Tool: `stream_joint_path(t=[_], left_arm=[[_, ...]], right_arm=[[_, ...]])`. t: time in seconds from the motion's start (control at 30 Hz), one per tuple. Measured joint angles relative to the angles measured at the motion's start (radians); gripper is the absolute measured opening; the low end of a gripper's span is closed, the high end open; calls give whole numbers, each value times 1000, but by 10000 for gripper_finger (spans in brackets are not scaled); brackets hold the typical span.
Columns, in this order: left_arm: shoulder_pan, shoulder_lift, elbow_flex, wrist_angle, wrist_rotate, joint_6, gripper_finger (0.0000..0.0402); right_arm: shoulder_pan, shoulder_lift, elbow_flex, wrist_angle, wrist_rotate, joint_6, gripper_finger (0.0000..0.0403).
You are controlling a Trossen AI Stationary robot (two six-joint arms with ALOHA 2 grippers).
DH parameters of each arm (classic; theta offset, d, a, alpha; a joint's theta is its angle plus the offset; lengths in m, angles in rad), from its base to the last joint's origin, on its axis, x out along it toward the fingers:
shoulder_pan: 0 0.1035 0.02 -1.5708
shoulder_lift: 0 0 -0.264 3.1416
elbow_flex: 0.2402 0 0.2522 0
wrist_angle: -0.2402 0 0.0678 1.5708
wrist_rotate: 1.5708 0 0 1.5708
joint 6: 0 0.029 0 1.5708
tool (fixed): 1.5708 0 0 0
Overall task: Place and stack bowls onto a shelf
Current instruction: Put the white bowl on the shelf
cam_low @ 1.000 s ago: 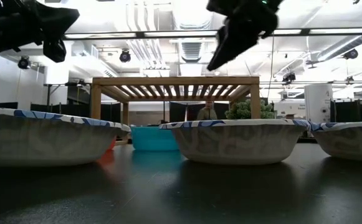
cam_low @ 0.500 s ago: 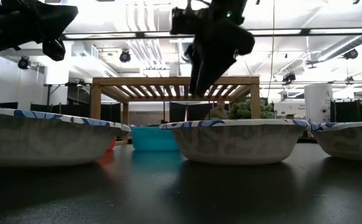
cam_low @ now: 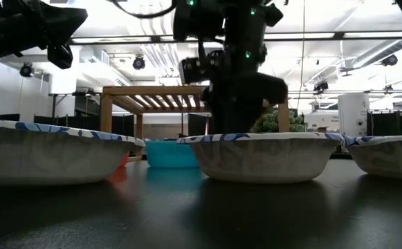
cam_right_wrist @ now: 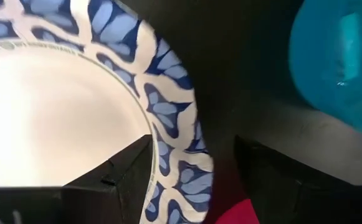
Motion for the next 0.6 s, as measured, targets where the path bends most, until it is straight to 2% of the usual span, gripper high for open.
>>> stream_joint_path(t=[0.13, 0.47, 0.6], left_arm=[[0, 0, 0, 1, 0, 0, 0], [0, 0, 0, 1, 0, 0, 0], [0, 0, 0, 1, 0, 0, 0]], right_arm=[[0, 8, -2, -8, -4, 1, 182], [0, -3, -2, -7, -67, 0, 57], [0, -4, -2, -8, -86, -2, 20]])
